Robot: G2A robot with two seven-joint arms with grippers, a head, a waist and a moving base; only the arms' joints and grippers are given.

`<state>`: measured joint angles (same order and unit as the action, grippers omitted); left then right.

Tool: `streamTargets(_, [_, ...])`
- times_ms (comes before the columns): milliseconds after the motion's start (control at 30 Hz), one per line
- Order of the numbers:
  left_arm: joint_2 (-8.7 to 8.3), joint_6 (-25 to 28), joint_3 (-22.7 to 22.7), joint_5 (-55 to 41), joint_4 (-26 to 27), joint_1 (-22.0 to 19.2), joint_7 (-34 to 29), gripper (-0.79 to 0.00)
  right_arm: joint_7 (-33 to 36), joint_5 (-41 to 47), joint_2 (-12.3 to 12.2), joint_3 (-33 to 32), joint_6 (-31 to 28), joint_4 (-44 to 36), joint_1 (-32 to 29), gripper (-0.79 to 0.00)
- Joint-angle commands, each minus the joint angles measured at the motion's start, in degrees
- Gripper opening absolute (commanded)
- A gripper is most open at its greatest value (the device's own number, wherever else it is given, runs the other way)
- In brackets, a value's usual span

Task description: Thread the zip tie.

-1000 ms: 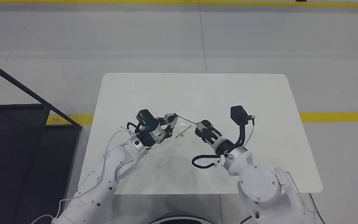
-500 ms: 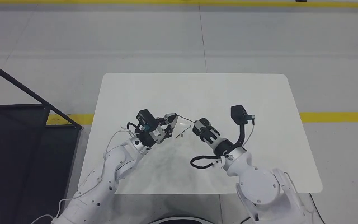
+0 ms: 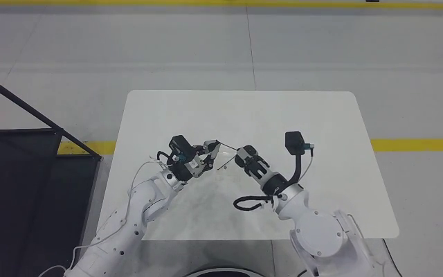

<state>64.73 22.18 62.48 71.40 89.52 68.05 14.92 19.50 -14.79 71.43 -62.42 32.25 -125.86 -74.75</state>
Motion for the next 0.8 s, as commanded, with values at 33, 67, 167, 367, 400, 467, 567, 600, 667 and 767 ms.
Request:
streamTargets(33, [0.0, 0.0, 0.0, 0.0, 0.0, 0.0, 0.0, -0.785, -0.25, 0.42, 0.11, 0.0, -0.8, 0.08, -0.15, -0.785])
streamTargets(67, [0.0, 0.0, 0.0, 0.0, 0.0, 0.0, 0.0, -0.785, -0.33, 0.49, 0.14, 0.03, -1.22, 0.1, -0.2, -0.785])
streamTargets(167, [0.0, 0.0, 0.0, 0.0, 0.0, 0.0, 0.0, -0.785, -0.78, 0.95, 0.25, -0.07, -2.14, 0.23, -0.45, -0.785])
streamTargets(367, [0.0, 0.0, 0.0, 0.0, 0.0, 0.0, 0.0, -0.785, -1.26, 1.91, 0.45, -0.16, -3.8, 0.44, -0.78, -0.785])
streamTargets(400, [0.0, 0.0, 0.0, 0.0, 0.0, 0.0, 0.0, -0.785, -1.46, 2.14, 0.5, -0.16, -4.05, 0.59, -0.82, -0.785])
streamTargets(467, [0.0, 0.0, 0.0, 0.0, 0.0, 0.0, 0.0, -0.785, -1.76, 2.53, 0.6, -0.1, -4.81, 0.76, -0.89, -0.785])
streamTargets(567, [0.0, 0.0, 0.0, 0.0, 0.0, 0.0, 0.0, -0.785, -2.28, 2.99, 0.72, -0.07, -6.09, 0.96, -1.09, -0.785])
streamTargets(600, [0.0, 0.0, 0.0, 0.0, 0.0, 0.0, 0.0, -0.785, -2.45, 3.13, 0.75, -0.08, -6.46, 1.06, -1.2, -0.785])
streamTargets(667, [0.0, 0.0, 0.0, 0.0, 0.0, 0.0, 0.0, -0.785, -2.45, 3.2, 0.8, -0.02, -6.86, 1.22, -1.3, -0.785])
streamTargets(767, [0.0, 0.0, 0.0, 0.0, 0.0, 0.0, 0.0, -0.785, -2.43, 3.53, 0.91, 0.14, -7.48, 1.67, -1.27, -0.785])
